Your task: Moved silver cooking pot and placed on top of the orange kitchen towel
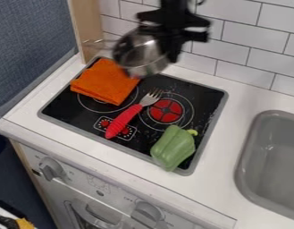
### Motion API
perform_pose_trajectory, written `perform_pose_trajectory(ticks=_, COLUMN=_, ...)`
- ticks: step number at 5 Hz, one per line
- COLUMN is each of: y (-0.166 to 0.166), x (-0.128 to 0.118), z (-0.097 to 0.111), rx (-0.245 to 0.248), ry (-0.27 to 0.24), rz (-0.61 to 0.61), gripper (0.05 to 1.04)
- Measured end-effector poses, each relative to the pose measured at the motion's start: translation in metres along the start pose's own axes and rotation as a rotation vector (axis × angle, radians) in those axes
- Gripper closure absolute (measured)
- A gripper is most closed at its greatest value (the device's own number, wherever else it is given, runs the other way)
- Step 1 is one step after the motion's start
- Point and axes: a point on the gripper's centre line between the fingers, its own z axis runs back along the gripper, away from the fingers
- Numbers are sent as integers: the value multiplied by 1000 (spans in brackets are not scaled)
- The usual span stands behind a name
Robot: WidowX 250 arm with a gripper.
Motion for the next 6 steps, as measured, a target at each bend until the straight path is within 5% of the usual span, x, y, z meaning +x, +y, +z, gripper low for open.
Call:
perform_pose_trajectory(ticks=2, y=55, x=12, z=-23, rx=61, ry=14, rz=62, gripper=1002)
perform_pose_trajectory(ticks=6, y=61, x=19, z=-78, rx=97, ry=143, rz=0, gripper=972)
